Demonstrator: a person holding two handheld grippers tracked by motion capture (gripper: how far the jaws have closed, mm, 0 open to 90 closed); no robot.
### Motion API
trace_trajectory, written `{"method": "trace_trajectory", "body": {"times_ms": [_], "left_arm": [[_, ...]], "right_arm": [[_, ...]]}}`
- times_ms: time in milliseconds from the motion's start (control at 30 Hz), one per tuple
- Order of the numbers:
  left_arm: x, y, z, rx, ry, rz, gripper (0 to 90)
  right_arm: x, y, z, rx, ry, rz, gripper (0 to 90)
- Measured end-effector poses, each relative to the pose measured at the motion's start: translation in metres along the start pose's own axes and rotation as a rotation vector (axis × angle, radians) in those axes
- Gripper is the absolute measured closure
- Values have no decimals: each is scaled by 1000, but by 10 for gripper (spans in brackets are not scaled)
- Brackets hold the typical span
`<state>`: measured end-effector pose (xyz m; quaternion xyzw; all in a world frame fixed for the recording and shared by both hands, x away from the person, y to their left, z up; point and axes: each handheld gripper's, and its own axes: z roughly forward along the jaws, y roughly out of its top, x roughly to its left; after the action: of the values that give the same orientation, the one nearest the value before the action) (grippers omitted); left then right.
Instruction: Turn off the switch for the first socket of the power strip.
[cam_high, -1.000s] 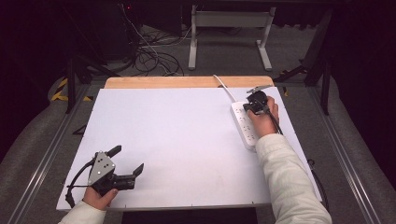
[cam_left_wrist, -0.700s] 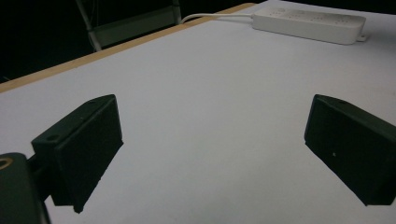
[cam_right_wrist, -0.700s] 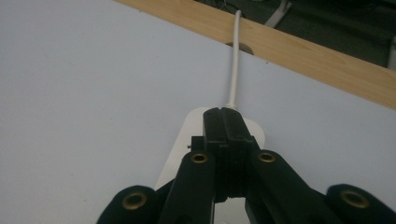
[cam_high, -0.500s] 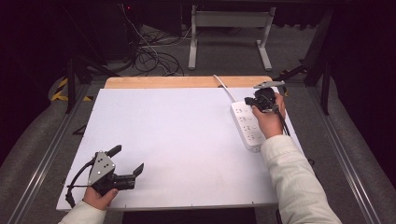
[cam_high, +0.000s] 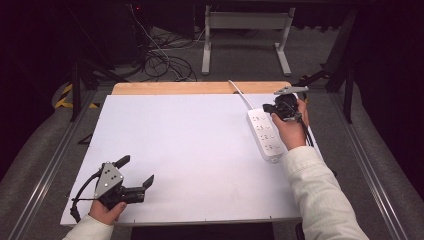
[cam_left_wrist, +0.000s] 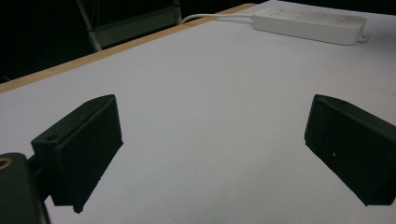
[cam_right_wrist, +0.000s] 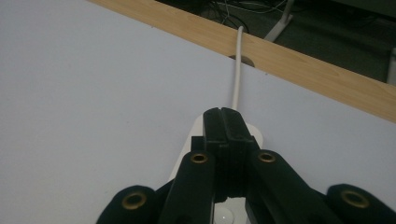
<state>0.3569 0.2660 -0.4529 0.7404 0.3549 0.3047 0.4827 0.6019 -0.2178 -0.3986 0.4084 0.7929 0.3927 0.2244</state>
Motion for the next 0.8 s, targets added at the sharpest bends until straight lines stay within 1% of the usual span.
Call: {"method": "trace_trajectory", "body": {"times_ms": [33, 67, 100, 167, 233, 333, 433, 467, 533, 600, 633, 667, 700, 733, 767, 800], "left_arm": [[0, 0, 0, 1, 0, 0, 43], [0, 0, 0, 0, 0, -4, 43], [0, 0, 0, -1, 1, -6, 43], [0, 0, 0, 3, 1, -2, 42], [0, 0, 0, 2, 1, -3, 42], [0, 0, 0, -1, 3, -6, 42], [-1, 0, 1, -1, 3, -6, 42], [-1, 0, 1, 0, 3, -8, 42], [0, 0, 0, 2, 5, -4, 42], [0, 0, 0, 2, 6, -3, 42], [-1, 0, 0, 1, 5, -1, 42], [-1, 0, 0, 1, 5, -1, 42], [-1, 0, 0, -1, 5, -5, 42], [-1, 0, 0, 0, 5, -5, 42], [-1, 0, 0, 1, 5, -4, 42], [-1, 0, 0, 2, 6, -2, 42]], "right_arm": [[0, 0, 0, 0, 0, 0, 900], [0, 0, -3, -9, 9, 6, 846], [1, 0, -5, -15, 10, 13, 826], [1, 0, -9, -23, 19, 24, 813], [2, 0, -14, -33, 29, 19, 775], [6, 1, -24, -54, 42, 19, 663], [10, 1, -33, -80, 57, 7, 564], [12, 1, -37, -95, 69, 15, 538], [15, 1, -43, -109, 84, 15, 498], [20, 1, -48, -106, 94, 7, 443], [23, 1, -51, -104, 103, 1, 426], [23, 1, -51, -104, 103, 1, 426], [28, -1, -58, -113, 119, -3, 393], [28, -1, -58, -113, 119, -3, 393], [29, -2, -60, -120, 124, -4, 373], [34, -6, -68, -146, 143, -7, 345]]}}
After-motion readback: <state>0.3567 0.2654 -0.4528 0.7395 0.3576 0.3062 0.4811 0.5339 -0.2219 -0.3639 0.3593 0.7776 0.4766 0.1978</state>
